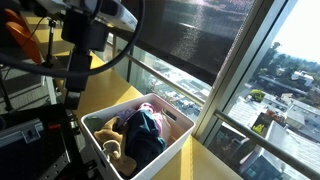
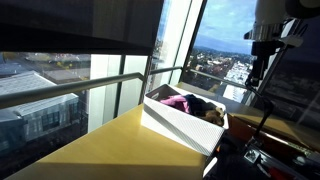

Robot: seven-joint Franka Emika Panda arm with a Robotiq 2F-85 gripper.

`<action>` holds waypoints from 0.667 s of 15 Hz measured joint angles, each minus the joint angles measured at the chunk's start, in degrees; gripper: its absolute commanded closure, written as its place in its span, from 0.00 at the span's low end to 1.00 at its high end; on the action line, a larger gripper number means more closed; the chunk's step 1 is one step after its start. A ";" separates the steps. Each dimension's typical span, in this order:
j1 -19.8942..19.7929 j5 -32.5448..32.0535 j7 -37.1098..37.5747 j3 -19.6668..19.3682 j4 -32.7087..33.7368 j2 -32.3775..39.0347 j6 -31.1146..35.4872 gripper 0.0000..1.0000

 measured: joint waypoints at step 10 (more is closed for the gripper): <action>4.60 0.43 -0.38 0.06 3.07 2.88 3.59 0.00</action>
